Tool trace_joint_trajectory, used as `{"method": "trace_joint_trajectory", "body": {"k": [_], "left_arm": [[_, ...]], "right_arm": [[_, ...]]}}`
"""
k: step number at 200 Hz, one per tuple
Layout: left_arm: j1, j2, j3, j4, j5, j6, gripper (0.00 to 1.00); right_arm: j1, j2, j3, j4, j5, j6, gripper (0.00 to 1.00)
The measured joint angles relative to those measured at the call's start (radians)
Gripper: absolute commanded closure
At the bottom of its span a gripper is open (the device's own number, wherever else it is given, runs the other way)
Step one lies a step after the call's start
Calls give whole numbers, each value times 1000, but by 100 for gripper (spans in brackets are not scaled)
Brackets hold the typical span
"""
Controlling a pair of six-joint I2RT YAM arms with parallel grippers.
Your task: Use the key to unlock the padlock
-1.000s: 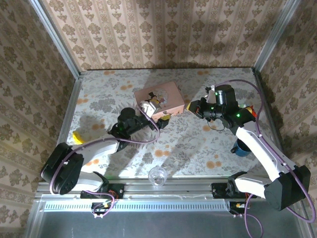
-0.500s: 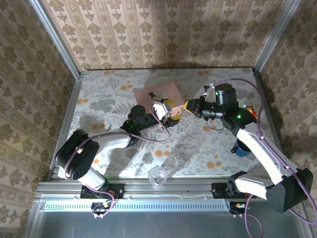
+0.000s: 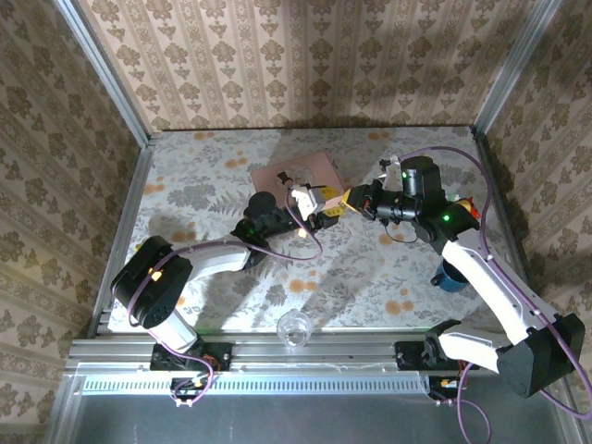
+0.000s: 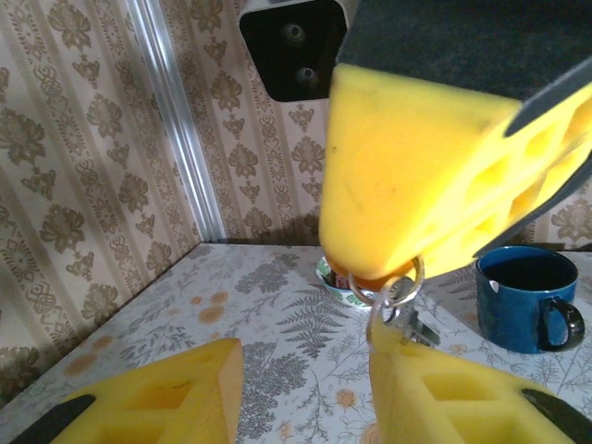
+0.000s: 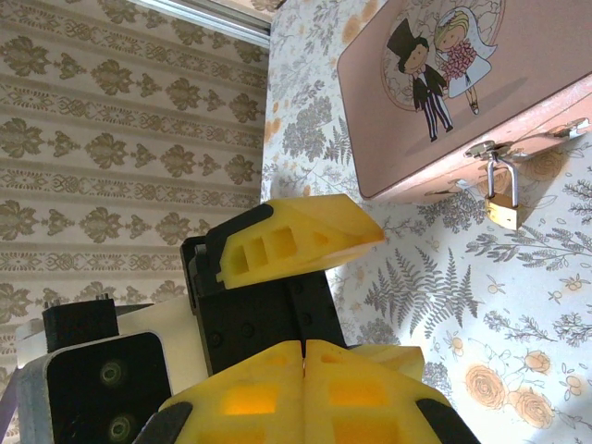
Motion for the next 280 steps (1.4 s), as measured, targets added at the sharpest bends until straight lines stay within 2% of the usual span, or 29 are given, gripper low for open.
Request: {"method": "trace_joint_trajectory", "body": {"k": [138, 177, 249, 280], "left_arm": [[0, -1, -33, -7, 18, 6, 61], [0, -1, -32, -4, 25, -5, 69], [0, -1, -32, -4, 50, -8, 73], [0, -1, -32, -4, 57, -10, 80]], "right_arm": [[9, 0, 0, 0, 1, 0, 100], [11, 0, 0, 0, 1, -1, 100], [11, 13, 0, 0, 1, -1, 100], [11, 22, 0, 0, 1, -1, 100]]}}
